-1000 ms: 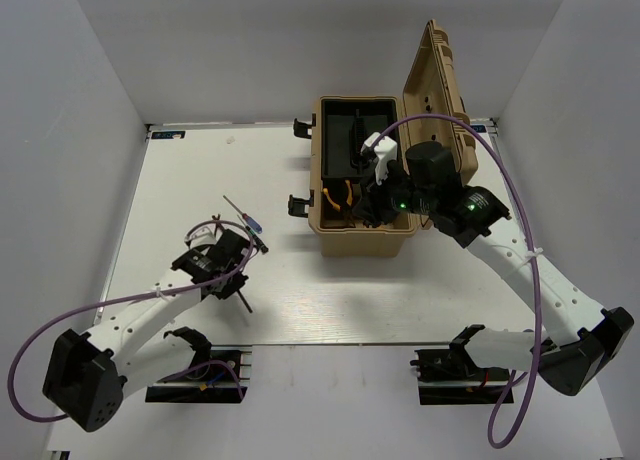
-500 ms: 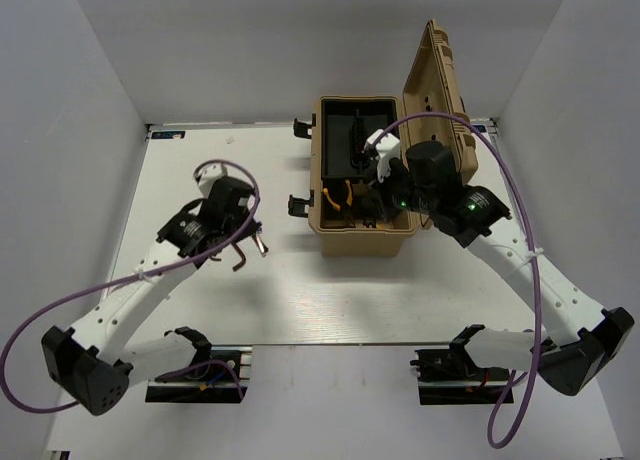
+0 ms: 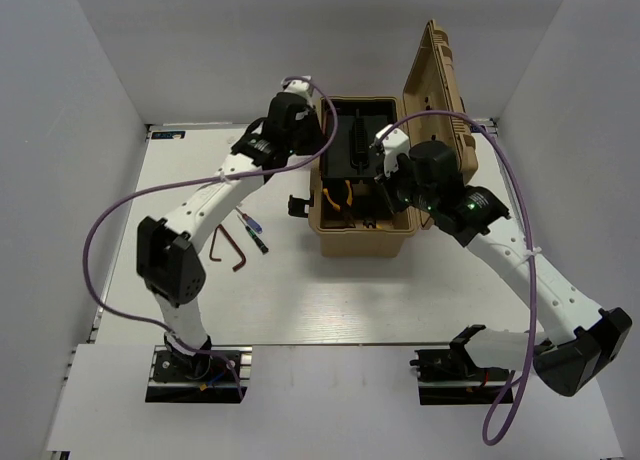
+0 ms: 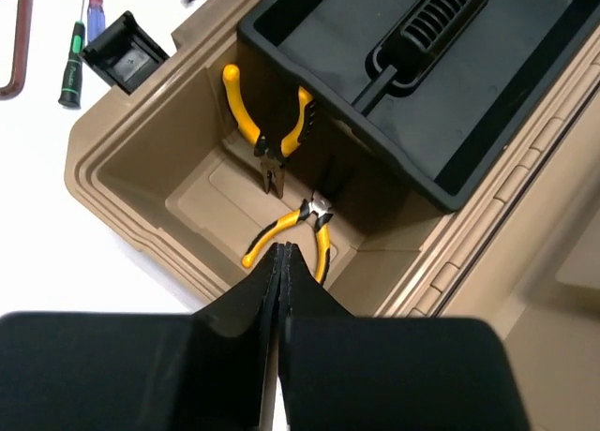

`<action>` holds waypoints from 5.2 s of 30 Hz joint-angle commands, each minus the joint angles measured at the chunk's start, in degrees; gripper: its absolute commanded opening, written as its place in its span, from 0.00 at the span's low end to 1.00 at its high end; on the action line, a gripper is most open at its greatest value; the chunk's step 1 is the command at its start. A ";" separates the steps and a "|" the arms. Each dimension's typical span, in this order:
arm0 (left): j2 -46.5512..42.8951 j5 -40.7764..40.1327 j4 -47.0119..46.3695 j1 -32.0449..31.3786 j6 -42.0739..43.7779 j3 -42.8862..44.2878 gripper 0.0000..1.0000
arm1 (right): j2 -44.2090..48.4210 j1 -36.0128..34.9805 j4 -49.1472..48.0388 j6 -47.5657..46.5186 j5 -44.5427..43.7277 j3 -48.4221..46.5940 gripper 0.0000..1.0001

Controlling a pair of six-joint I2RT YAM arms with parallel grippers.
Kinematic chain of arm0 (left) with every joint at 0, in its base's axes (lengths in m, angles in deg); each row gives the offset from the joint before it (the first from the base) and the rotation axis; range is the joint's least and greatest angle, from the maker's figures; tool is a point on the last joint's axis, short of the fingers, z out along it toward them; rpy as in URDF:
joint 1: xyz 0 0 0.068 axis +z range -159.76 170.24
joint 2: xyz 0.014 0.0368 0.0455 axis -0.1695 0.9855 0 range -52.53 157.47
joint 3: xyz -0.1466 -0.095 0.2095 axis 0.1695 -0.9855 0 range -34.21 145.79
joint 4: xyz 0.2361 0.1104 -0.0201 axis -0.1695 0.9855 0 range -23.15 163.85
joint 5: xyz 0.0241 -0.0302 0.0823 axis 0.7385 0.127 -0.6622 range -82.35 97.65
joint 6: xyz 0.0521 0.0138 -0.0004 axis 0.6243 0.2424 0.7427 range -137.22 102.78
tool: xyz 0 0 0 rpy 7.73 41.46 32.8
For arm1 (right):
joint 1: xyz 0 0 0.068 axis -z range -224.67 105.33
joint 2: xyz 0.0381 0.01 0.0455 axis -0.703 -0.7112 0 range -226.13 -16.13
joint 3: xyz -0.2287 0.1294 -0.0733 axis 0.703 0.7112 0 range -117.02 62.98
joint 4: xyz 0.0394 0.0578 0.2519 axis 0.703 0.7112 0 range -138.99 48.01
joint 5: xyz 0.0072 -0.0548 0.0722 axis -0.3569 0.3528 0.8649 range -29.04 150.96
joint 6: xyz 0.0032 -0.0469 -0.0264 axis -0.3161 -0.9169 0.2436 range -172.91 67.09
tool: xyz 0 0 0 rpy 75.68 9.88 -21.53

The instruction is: Sort the tools into containers

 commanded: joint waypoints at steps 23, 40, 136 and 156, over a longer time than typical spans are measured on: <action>26.12 -0.92 -2.41 0.83 3.34 29.18 0.49 | 0.20 1.40 -3.62 -0.08 4.94 4.76 0.03; -14.28 -8.11 3.56 3.10 3.61 -7.87 0.02 | -7.61 -1.49 2.26 -4.03 23.23 -0.94 0.01; -79.53 -42.58 31.70 8.21 -27.16 -52.74 0.58 | -63.10 -21.54 1.47 18.55 15.12 -59.57 0.00; -75.40 -39.16 29.41 8.21 -24.35 -53.26 0.58 | -48.32 -10.11 -3.08 7.23 -15.26 -55.54 0.00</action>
